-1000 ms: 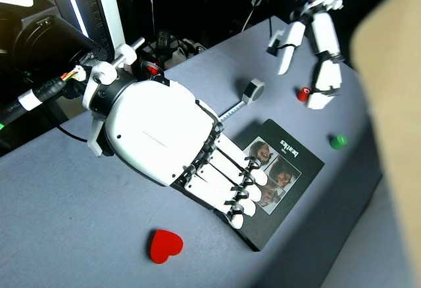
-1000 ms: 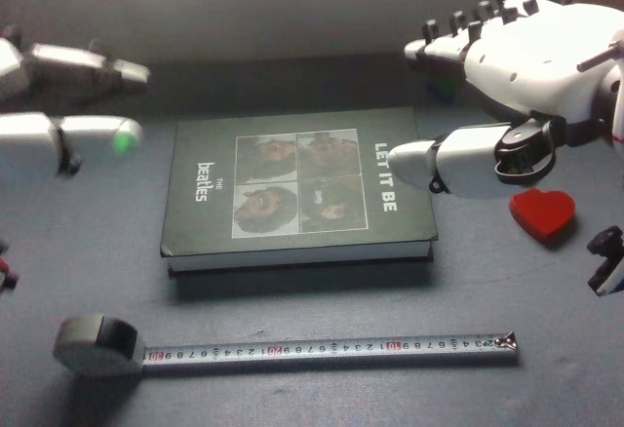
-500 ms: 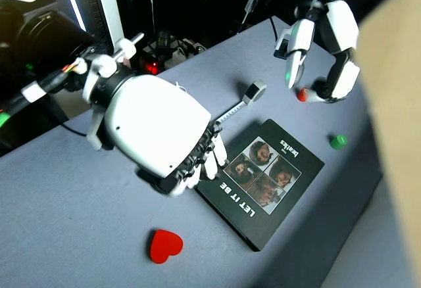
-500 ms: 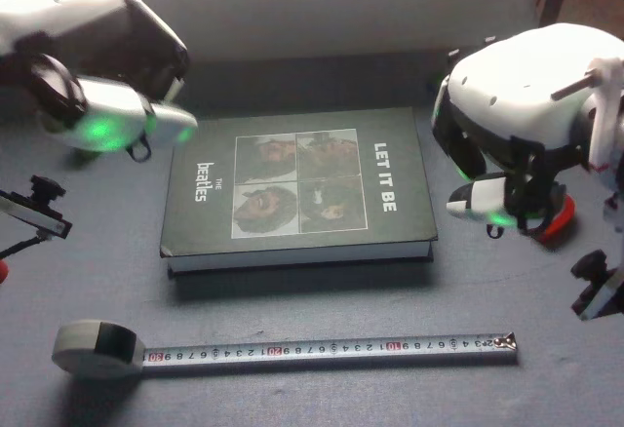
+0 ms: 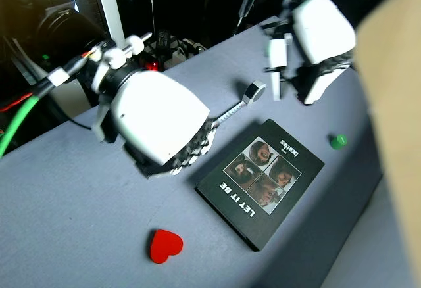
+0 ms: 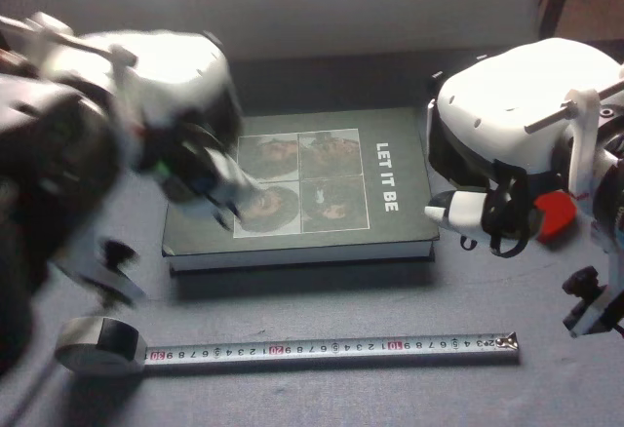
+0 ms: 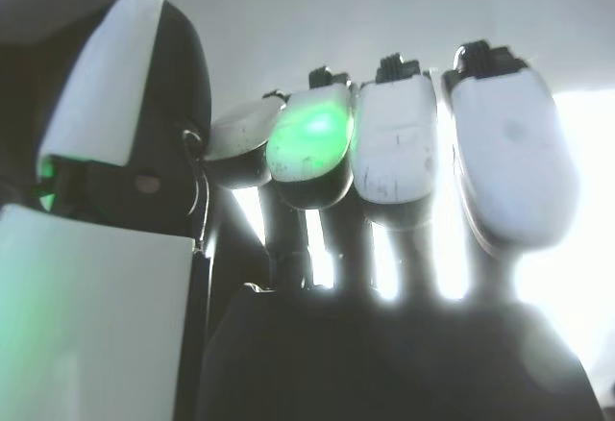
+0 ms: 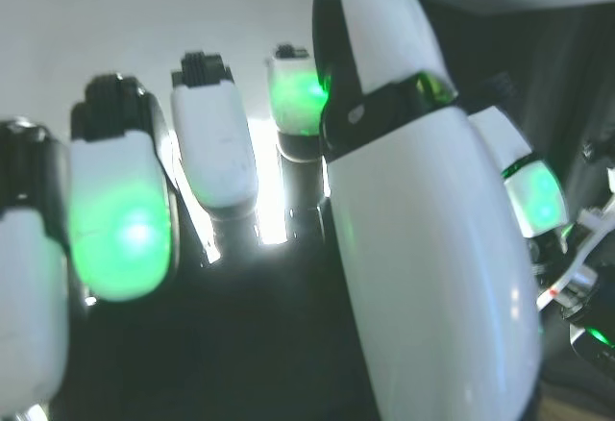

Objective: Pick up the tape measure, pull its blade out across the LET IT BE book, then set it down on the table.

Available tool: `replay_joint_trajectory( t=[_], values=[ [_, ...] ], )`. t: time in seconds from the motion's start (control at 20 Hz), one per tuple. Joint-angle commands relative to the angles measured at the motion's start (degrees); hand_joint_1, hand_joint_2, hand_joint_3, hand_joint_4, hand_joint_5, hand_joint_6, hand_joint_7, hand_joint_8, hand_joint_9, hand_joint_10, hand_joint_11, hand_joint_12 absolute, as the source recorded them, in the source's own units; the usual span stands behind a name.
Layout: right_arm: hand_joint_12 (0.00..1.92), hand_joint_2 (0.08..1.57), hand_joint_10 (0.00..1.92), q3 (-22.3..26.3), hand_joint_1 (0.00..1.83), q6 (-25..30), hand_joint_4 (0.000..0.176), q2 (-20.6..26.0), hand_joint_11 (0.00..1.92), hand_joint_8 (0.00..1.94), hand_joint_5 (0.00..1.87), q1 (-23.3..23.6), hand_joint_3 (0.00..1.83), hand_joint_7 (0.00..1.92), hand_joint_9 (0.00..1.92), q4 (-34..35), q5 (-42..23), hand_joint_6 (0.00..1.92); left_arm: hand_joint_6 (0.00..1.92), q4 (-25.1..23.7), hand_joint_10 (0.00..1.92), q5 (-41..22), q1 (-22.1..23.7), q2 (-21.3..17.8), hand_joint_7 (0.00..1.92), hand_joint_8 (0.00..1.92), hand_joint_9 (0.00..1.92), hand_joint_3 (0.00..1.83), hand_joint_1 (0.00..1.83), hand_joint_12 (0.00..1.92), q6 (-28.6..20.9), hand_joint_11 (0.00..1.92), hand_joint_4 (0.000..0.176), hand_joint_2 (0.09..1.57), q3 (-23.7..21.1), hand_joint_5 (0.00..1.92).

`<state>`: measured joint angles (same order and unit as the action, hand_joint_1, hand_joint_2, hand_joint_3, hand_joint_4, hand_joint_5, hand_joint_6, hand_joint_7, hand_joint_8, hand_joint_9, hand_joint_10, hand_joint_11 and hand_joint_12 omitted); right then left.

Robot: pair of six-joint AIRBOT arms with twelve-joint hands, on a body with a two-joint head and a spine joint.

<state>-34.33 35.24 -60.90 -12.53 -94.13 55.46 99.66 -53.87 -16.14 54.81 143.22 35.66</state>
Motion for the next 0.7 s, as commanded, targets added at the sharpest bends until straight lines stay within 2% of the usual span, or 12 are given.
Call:
replay_joint_trajectory(
  t=[0.0, 0.05, 0.1, 0.25, 0.45, 0.65],
  values=[
    [1.92, 1.28, 1.92, 0.12, 0.98, 0.27, 0.176, 0.26, 1.87, 1.94, 1.15, 0.35, 0.0, 1.41, 1.63, -4.27, 2.45, 1.92, 1.92, -3.73, 1.92, -5.19, 0.77, 1.09, 1.32, 1.92, 1.44, 0.0, 0.89, 1.92, 1.44, 1.53, 0.0, 1.27, -0.19, 1.17],
    [1.92, 1.33, 1.92, 0.13, 0.95, 0.28, 0.176, 0.26, 1.88, 1.94, 1.21, 0.35, 0.01, 1.43, 1.65, -4.27, 2.45, 1.92, 1.92, -3.2, 1.92, -8.73, 0.92, 3.19, 1.31, 1.92, 1.42, 0.0, 0.82, 1.92, 2.32, 1.49, 0.0, 1.24, -0.78, 1.15],
    [1.92, 1.34, 1.92, 0.13, 0.92, 0.27, 0.176, 0.27, 1.87, 1.94, 1.2, 0.35, 0.01, 1.44, 1.66, -4.27, 2.44, 1.92, 1.92, -3.03, 1.92, -12.06, 0.91, 5.64, 1.28, 1.92, 1.35, 0.0, 0.81, 1.92, 1.31, 1.44, 0.0, 1.22, -1.21, 1.18],
    [1.92, 1.3, 1.92, 0.12, 0.97, 0.14, 0.176, 0.29, 1.84, 1.94, 1.19, 0.3, 0.0, 1.43, 1.65, -4.28, 2.15, 1.92, 1.92, -2.94, 1.92, -14.41, 0.89, 8.44, 1.21, 1.92, 1.27, 0.0, 0.83, 1.92, 0.45, 1.41, 0.0, 1.19, -1.37, 1.2],
    [1.92, 1.29, 1.92, 0.12, 0.93, 0.02, 0.175, 0.25, 1.85, 1.94, 1.16, -0.02, 0.0, 1.39, 1.61, -4.28, 1.82, 1.92, 1.92, -3.16, 1.92, -16.68, 0.63, 8.89, 1.15, 1.92, 1.22, 0.0, 0.72, 1.92, -0.21, 1.4, 0.0, 1.21, -2.47, 1.13],
    [1.92, 1.3, 1.92, 0.12, 0.91, 0.06, 0.173, 0.17, 1.83, 1.94, 1.13, -0.29, 0.0, 1.34, 1.58, -4.28, 1.79, 1.92, 1.92, -3.27, 1.92, -17.42, 0.65, 8.71, 1.13, 1.92, 1.23, 0.01, 0.74, 1.92, -0.21, 1.4, 0.0, 1.26, -2.87, 1.1]
  ],
)
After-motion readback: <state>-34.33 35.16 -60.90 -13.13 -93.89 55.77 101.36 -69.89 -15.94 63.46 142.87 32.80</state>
